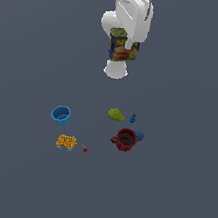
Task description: Pick up a designated object from a clutter of objects.
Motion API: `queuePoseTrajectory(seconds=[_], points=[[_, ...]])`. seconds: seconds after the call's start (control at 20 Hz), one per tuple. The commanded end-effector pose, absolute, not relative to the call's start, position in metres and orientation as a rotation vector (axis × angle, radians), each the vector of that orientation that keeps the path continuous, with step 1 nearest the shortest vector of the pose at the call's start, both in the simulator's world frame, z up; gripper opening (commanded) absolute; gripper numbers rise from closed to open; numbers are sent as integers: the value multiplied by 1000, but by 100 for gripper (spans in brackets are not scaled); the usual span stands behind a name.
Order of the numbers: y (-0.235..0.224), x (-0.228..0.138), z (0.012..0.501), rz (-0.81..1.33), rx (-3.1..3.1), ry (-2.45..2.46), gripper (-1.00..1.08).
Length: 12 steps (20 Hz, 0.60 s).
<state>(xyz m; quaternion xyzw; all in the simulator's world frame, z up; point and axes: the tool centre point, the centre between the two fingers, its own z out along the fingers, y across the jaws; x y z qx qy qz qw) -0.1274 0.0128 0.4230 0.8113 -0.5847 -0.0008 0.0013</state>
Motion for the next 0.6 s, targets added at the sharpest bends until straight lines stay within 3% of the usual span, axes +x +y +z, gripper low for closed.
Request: queuePoseTrajectory(seconds=[0.0,0.55], points=[[18,-126,439,0,2548,-1837,-100],[25,-123,461,0,2548,-1837,-100]])
